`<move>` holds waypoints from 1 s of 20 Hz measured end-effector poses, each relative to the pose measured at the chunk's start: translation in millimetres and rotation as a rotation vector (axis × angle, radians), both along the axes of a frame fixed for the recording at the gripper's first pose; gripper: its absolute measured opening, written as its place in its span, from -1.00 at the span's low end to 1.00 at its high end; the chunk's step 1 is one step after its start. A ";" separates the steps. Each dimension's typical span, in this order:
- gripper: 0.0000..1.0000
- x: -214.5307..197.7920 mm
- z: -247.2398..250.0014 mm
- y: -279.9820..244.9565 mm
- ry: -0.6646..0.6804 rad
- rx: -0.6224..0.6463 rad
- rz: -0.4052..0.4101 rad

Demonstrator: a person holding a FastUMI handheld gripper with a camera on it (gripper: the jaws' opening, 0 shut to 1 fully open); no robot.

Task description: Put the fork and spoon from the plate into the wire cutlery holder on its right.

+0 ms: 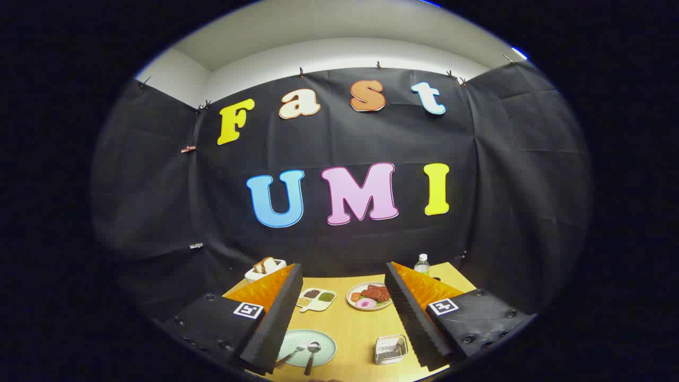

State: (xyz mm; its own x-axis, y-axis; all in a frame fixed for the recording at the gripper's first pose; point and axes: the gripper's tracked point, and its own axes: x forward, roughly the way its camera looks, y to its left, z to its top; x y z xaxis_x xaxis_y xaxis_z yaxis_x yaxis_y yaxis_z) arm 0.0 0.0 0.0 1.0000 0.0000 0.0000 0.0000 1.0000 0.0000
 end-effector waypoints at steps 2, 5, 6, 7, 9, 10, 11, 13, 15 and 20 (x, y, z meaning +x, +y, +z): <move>0.94 -3.4 7.1 2.8 -0.029 -0.034 0.009; 0.93 -7.0 11.9 3.3 -0.044 -0.024 0.011; 0.93 -7.1 13.8 6.4 -0.046 -0.010 0.018; 0.93 -7.7 16.0 7.7 -0.048 0.000 0.023; 0.92 -5.9 18.0 5.2 -0.058 -0.013 0.019; 0.92 -5.5 14.1 4.2 -0.053 -0.023 0.015; 0.92 -5.7 8.3 4.8 -0.041 -0.027 0.014; 0.92 -4.5 -2.5 5.9 -0.015 -0.030 0.009; 0.92 0.2 -15.4 5.1 0.015 -0.041 0.001; 0.93 14.6 -65.7 27.7 0.139 -0.048 0.065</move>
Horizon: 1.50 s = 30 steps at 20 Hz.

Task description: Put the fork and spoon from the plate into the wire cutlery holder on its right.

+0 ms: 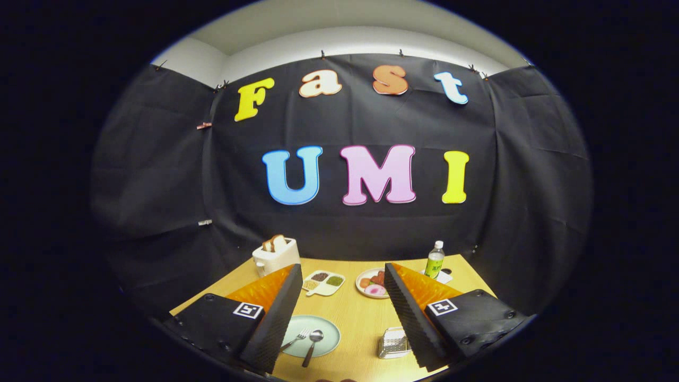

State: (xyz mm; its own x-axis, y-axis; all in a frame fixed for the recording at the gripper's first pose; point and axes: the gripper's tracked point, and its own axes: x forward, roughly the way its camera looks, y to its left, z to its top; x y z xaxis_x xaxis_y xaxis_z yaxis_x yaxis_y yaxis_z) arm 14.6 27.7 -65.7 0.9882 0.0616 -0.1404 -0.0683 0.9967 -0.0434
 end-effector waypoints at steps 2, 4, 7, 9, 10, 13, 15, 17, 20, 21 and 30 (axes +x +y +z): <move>0.92 6.7 -15.1 8.6 0.026 -0.013 0.004; 0.92 13.2 -30.5 13.7 0.054 -0.033 0.001; 0.93 19.9 -59.8 23.2 0.125 -0.044 -0.005; 0.93 23.3 -88.5 30.0 0.208 -0.030 -0.005; 0.93 23.8 -100.4 32.0 0.247 -0.023 -0.007; 0.93 27.0 -143.9 36.0 0.391 -0.031 -0.021; 0.93 31.1 -170.6 42.5 0.469 -0.058 -0.018; 0.93 33.6 -203.9 48.3 0.561 -0.118 0.004; 0.87 25.2 -259.5 56.6 0.722 -0.204 0.054; 0.83 23.3 -274.9 60.4 0.769 -0.206 0.066; 0.64 25.5 -360.2 48.7 1.070 -0.196 -0.016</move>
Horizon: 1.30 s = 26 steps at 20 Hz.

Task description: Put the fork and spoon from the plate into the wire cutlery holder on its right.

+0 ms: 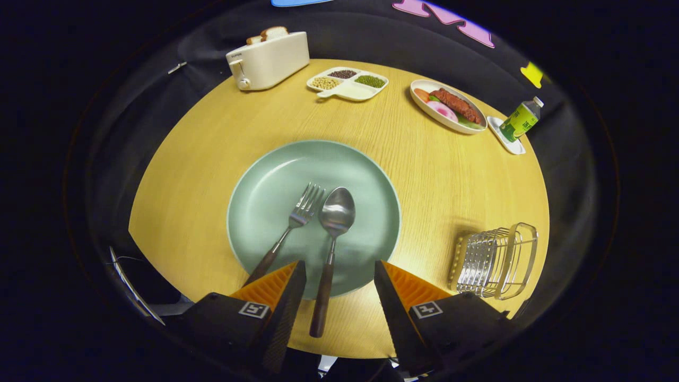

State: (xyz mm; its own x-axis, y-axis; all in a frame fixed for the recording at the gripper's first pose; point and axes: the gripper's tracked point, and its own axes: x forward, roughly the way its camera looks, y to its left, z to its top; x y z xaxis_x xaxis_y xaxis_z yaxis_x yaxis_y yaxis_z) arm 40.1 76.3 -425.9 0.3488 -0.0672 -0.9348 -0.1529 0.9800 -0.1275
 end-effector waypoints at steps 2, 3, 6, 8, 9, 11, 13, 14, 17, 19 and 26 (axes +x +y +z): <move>0.48 2.3 -6.9 0.6 0.025 -0.008 0.005; 0.45 2.6 -10.9 2.2 0.037 -0.007 0.007; 0.35 0.7 -27.4 4.1 0.093 -0.030 0.037; 0.18 -3.3 -34.8 4.2 0.145 -0.051 0.055; 0.06 -4.2 -37.6 4.6 0.166 -0.059 0.060; -0.09 -0.6 -41.0 8.6 0.177 -0.047 0.056; -0.16 7.2 -40.0 6.7 0.199 -0.038 0.038; -0.40 6.3 -38.7 2.7 0.199 -0.040 0.025; -0.76 4.9 -36.4 1.4 0.222 0.001 -0.002; -0.83 6.1 -37.3 -0.1 0.225 0.025 0.001; -0.83 10.9 -6.5 -0.5 0.194 0.144 -0.057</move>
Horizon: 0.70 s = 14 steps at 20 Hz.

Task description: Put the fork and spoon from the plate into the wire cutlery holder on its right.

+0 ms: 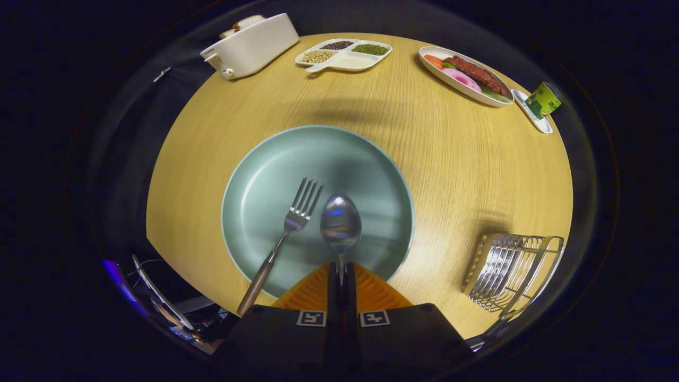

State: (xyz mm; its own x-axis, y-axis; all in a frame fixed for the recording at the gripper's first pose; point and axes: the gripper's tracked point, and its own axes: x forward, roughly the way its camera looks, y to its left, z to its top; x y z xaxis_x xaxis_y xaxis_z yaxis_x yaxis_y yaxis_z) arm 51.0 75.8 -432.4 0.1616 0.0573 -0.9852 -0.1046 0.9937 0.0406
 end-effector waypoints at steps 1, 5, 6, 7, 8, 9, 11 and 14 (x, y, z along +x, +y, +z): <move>-0.83 0.8 6.2 -0.7 -0.005 0.016 -0.011; -0.83 3.7 34.0 -5.1 -0.042 0.078 -0.040; -0.83 3.0 42.7 -6.8 -0.050 0.096 -0.049; -0.83 2.4 51.2 -8.5 -0.055 0.114 -0.057; -0.83 2.0 59.5 -11.6 -0.062 0.128 -0.064; -0.83 2.0 69.4 -16.6 -0.072 0.139 -0.071; -0.83 1.7 90.6 -32.0 -0.096 0.159 -0.089; -0.83 -2.3 120.8 -68.9 -0.135 0.161 -0.126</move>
State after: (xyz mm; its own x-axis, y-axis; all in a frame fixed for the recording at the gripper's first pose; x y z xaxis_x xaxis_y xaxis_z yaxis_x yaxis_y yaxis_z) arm 48.7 6.9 -311.7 0.3074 0.1824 -0.9339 0.0049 0.9811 0.1933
